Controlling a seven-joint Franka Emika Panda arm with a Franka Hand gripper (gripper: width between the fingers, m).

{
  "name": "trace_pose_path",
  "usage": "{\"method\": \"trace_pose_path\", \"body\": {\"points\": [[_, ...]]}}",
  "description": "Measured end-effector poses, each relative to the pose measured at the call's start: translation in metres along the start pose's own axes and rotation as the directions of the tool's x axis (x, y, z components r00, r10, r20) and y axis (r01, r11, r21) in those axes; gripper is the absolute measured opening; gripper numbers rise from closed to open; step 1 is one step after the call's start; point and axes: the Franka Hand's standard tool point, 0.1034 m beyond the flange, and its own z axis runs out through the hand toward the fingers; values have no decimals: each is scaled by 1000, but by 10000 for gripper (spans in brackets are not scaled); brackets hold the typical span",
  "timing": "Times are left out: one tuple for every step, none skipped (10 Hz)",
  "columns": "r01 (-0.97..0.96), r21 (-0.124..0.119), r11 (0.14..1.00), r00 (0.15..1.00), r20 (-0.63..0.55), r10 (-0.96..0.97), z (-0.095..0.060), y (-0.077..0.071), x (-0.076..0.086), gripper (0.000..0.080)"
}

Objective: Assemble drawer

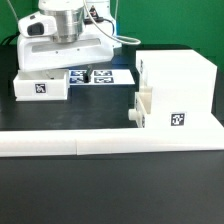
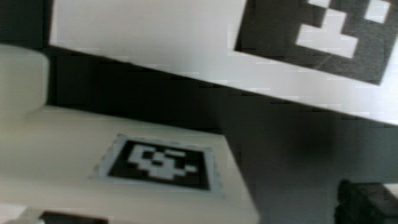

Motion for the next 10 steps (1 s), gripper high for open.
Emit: {"method": "trace_pose_path", "body": {"points": [[3,0,1000,1000,0,-3,0,-1,0,525],[5,0,1000,1000,0,-5,0,-2,1,525],[7,0,1000,1000,0,-7,0,-2,1,386],[8,0,1000,1000,0,-8,0,-2,1,250],[10,0,1000,1000,0,-10,0,-2,1,250],[11,0,1000,1000,0,-11,0,-2,1,77],[12,-1,1000,1000,-3,-12,0,-2,2,43],[12,-1,1000,1000,-3,-12,0,-2,2,43],[12,-1,1000,1000,-3,-12,0,-2,2,43],[13,-1,1000,1000,-3,-13,0,-2,2,43]]}}
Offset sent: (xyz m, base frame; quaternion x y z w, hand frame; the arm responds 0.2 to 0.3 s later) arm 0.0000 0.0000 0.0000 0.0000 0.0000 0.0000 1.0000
